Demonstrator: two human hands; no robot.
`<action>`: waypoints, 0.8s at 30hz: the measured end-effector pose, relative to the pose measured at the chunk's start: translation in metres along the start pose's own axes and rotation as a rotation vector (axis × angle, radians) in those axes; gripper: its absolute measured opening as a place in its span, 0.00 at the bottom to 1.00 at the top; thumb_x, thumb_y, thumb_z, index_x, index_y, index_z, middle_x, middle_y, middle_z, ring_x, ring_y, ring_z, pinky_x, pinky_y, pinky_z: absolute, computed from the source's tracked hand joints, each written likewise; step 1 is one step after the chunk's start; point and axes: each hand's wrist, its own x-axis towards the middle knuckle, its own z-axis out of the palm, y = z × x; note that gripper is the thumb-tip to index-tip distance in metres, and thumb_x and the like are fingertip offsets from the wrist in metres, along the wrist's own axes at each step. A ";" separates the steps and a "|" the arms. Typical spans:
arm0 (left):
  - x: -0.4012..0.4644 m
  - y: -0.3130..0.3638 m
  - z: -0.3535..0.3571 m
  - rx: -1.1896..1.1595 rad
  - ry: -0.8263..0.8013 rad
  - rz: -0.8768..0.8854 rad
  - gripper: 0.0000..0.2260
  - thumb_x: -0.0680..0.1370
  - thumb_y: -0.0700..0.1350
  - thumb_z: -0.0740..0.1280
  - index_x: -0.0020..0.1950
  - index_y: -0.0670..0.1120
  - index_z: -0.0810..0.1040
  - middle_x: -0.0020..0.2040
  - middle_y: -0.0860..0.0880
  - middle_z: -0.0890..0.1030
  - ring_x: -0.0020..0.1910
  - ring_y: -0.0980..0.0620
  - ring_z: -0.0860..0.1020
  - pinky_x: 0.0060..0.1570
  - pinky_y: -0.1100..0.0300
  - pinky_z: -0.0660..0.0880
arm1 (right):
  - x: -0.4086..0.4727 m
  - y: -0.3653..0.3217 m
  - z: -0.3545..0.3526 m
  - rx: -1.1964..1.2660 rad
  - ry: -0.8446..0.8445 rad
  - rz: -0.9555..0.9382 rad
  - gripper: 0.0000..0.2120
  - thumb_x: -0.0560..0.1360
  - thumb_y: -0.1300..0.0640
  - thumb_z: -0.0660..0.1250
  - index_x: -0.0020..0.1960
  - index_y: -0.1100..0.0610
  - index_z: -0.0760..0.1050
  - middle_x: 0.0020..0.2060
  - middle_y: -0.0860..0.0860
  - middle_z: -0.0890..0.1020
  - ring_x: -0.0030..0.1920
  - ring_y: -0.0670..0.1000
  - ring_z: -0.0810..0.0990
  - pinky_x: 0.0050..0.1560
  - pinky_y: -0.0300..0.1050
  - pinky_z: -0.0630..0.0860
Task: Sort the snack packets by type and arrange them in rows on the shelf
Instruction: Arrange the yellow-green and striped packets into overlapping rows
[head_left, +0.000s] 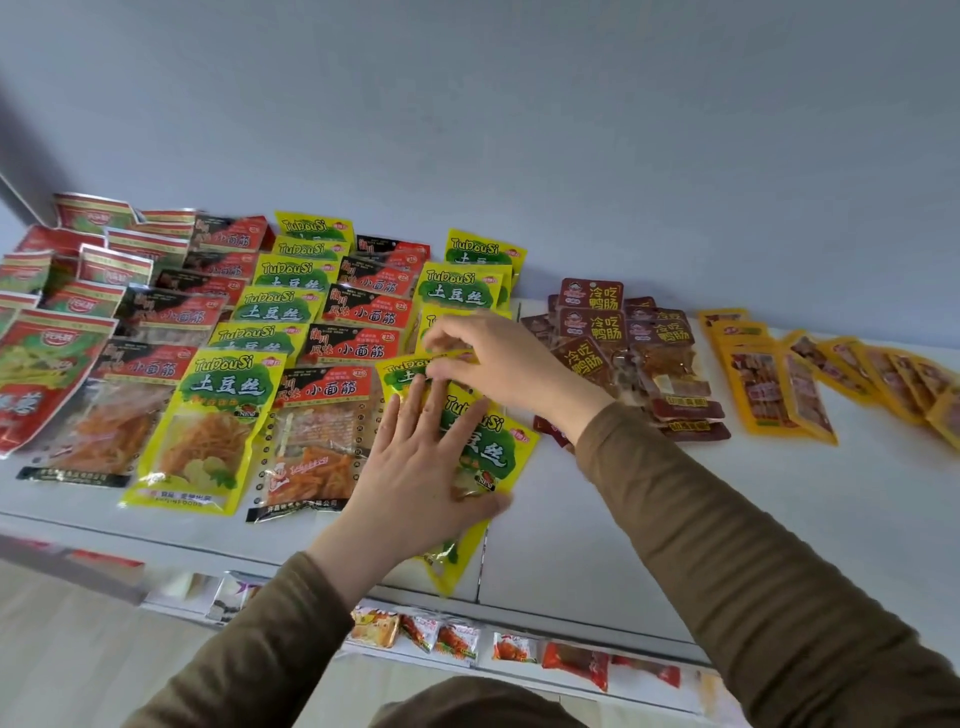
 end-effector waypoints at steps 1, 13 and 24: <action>-0.001 0.001 0.000 0.021 0.014 -0.001 0.44 0.72 0.79 0.47 0.83 0.60 0.40 0.83 0.45 0.34 0.80 0.45 0.29 0.79 0.43 0.33 | 0.001 0.003 0.003 0.002 0.026 0.033 0.09 0.80 0.47 0.66 0.52 0.52 0.79 0.42 0.46 0.83 0.40 0.43 0.78 0.40 0.43 0.70; -0.012 0.010 -0.002 -0.065 0.080 -0.151 0.33 0.82 0.57 0.45 0.84 0.46 0.44 0.84 0.44 0.45 0.83 0.46 0.39 0.81 0.49 0.37 | 0.003 0.018 0.004 0.058 0.062 0.224 0.09 0.82 0.54 0.64 0.48 0.56 0.80 0.39 0.49 0.82 0.38 0.47 0.79 0.35 0.42 0.67; -0.009 0.007 -0.005 0.038 0.076 -0.092 0.32 0.81 0.68 0.36 0.84 0.59 0.40 0.83 0.46 0.36 0.81 0.43 0.33 0.81 0.46 0.38 | 0.004 0.021 -0.007 0.655 0.409 0.541 0.23 0.83 0.44 0.60 0.66 0.61 0.76 0.59 0.53 0.82 0.58 0.52 0.79 0.65 0.53 0.73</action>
